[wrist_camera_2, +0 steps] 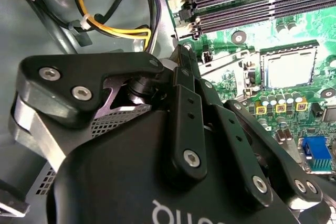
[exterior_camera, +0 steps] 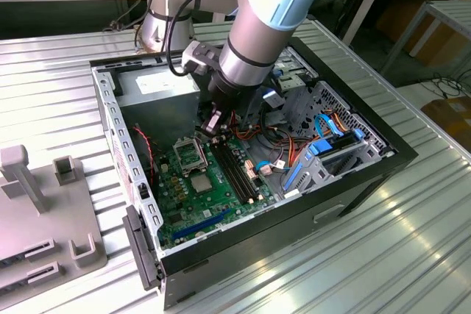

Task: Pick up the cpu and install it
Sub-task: 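Close the cpu cover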

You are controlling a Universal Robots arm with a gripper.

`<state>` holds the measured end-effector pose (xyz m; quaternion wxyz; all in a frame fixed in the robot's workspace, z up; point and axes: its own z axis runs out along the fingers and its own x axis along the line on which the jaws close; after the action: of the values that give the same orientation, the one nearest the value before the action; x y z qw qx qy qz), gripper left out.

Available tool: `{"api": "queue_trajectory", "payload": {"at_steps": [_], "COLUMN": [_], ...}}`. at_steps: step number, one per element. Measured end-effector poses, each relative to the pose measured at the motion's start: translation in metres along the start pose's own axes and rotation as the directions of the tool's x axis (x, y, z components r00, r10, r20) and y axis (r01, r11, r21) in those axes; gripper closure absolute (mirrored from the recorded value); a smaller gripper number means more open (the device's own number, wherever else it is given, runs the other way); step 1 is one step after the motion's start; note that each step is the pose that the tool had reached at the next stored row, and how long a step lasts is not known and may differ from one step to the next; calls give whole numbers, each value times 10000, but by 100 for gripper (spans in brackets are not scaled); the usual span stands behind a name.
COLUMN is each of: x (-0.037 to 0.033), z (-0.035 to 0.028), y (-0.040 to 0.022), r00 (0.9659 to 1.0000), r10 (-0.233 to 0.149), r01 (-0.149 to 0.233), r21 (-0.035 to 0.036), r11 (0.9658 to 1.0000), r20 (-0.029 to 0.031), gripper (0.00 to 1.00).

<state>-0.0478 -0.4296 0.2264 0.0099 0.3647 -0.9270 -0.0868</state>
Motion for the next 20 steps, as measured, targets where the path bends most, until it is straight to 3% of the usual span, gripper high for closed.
{"api": "queue_trajectory", "payload": {"at_steps": [2,4,6,8,9,20], "x": [8,20,35,52,53,61], "z": [8,14,20,42,48,120], "y": [-7,-20,-33,-24,-24,-42], "r00": [10000,10000,9998,9994,9993,9993], "r10": [-5,-11,-21,-110,-186,-199], "r01": [5,12,25,122,199,213], "r21": [-34,-106,-215,-367,-392,-396], "r11": [10000,9999,9998,9993,9990,9990], "r20": [31,98,199,323,331,332], "gripper": [89,89,89,89,89,89]}}
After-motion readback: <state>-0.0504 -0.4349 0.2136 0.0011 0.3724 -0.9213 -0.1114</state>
